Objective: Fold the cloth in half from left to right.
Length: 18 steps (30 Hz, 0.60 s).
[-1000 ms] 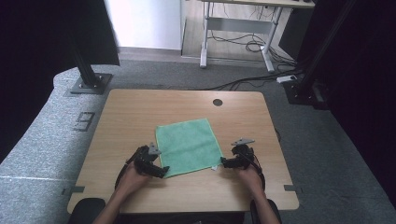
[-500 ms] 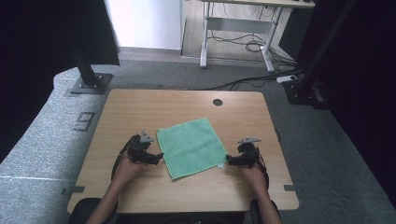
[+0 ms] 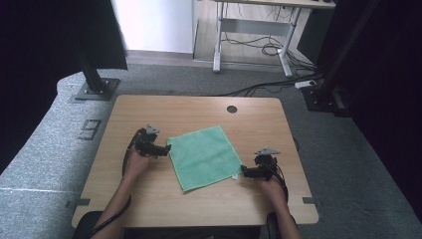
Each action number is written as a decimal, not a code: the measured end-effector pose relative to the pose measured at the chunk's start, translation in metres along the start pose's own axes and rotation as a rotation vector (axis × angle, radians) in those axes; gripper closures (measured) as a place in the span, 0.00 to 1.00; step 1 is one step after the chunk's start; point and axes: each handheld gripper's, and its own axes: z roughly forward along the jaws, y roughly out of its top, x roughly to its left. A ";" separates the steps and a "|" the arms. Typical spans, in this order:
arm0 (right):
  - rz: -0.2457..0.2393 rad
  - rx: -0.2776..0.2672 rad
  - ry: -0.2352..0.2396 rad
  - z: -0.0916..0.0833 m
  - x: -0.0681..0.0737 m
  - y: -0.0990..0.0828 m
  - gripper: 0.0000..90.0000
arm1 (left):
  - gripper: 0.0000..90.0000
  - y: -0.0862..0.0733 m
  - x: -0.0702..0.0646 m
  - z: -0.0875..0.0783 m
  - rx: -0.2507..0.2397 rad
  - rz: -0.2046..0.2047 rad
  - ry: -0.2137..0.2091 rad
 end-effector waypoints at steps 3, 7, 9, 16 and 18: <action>0.002 -0.007 0.002 0.000 0.000 -0.001 0.05 | 0.02 0.006 0.002 0.010 0.005 -0.020 0.022; 0.002 -0.010 0.002 0.001 0.000 -0.001 0.05 | 0.02 0.013 0.003 0.024 0.034 -0.059 0.078; 0.002 -0.011 0.002 0.001 0.000 -0.001 0.05 | 0.02 0.013 0.004 0.028 0.044 -0.061 0.099; 0.003 -0.011 0.002 0.001 0.000 -0.001 0.05 | 0.01 0.008 0.008 0.033 0.067 -0.070 0.125; 0.006 -0.011 -0.004 0.000 0.001 -0.001 0.05 | 0.01 0.005 0.008 0.029 0.074 -0.049 0.132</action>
